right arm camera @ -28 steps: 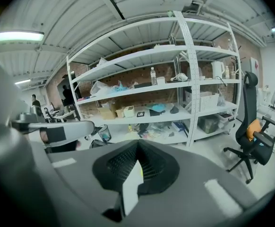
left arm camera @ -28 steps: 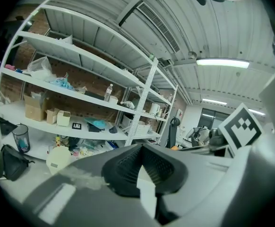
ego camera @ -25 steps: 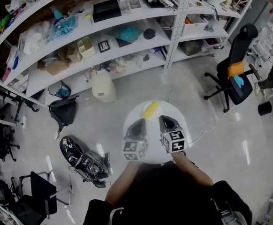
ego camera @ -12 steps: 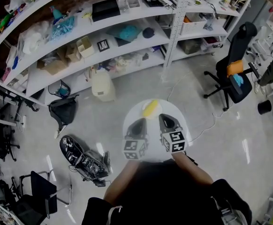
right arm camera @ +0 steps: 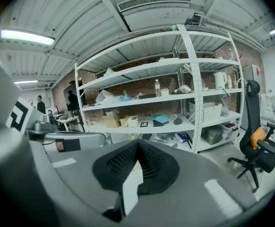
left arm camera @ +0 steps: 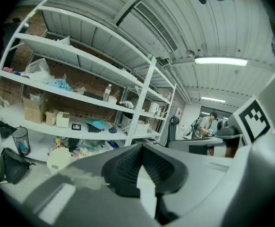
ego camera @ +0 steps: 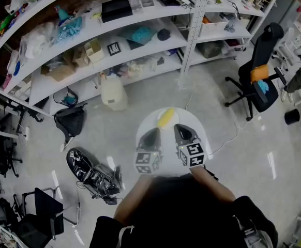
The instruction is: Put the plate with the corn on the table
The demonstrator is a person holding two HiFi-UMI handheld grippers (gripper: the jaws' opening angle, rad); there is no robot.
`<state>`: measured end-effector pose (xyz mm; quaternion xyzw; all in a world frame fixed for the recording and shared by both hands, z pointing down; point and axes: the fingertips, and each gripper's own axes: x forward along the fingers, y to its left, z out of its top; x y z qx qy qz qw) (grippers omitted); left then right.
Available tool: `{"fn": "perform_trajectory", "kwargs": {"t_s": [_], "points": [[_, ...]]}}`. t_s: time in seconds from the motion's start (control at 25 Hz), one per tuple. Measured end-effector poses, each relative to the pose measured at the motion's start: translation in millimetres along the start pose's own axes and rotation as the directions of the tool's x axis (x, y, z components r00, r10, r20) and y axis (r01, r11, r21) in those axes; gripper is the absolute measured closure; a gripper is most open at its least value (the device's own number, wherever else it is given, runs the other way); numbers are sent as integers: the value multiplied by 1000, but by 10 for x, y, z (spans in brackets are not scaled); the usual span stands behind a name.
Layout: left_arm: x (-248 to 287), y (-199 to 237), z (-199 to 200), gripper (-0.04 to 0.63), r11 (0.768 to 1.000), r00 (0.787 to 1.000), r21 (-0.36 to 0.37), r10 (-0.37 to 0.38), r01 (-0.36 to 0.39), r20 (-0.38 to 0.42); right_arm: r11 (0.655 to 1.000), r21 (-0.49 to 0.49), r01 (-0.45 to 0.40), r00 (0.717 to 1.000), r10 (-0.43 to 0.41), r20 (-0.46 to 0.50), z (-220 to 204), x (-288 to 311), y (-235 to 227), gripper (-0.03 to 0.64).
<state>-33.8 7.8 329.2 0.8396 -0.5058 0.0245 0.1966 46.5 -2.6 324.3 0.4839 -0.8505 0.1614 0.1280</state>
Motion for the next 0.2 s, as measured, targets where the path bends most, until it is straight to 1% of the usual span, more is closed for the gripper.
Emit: {"fn": "perform_trajectory", "kwargs": {"t_s": [0.2], "points": [[-13, -12, -24, 592, 1000, 1000, 9, -1, 1, -1, 1000, -16, -1, 1000, 1, 11, -13, -19, 34, 611]]}}
